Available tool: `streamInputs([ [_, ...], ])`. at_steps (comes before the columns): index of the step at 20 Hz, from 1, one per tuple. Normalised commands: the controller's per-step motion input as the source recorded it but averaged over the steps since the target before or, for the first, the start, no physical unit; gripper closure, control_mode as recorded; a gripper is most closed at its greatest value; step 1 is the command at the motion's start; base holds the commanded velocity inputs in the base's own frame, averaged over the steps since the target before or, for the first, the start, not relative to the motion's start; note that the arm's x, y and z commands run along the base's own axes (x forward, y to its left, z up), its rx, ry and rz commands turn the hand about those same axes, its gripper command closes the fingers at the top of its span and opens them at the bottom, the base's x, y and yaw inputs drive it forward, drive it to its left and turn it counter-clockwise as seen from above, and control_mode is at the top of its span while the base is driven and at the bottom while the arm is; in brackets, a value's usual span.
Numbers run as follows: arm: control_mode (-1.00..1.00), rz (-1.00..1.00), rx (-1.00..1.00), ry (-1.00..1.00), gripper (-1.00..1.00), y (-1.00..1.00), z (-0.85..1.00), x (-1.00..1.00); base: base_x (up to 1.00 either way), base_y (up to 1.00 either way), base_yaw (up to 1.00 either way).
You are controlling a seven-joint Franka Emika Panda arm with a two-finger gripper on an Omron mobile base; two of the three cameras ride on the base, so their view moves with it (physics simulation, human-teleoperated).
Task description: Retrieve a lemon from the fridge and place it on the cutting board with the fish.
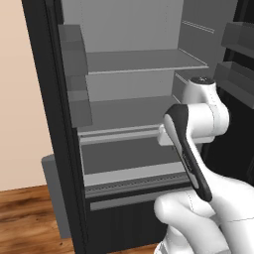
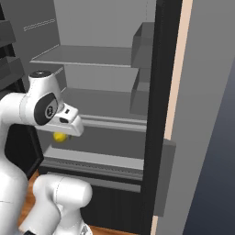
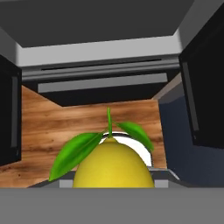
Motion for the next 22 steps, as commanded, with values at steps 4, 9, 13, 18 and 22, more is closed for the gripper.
streamInputs([
  [4, -1.00, 0.00, 0.00, 0.00, 1.00, -0.12, 0.00, -0.40, 0.00, 0.00, 0.00],
  [9, -1.00, 0.00, 0.00, 0.00, 1.00, -0.04, -0.01, -0.10, 0.00, 0.00, 0.00],
  [13, -1.00, 0.00, 0.00, 0.00, 1.00, 0.00, 0.00, 0.00, 0.00, 0.00, 0.00],
  [18, 1.00, 0.00, 0.00, 0.00, 1.00, 0.00, 0.00, -0.18, -0.09, 0.00, 0.00],
  [22, 1.00, 0.00, 0.00, 0.00, 1.00, 0.00, 0.00, 0.00, -0.67, 0.00, 0.01],
])
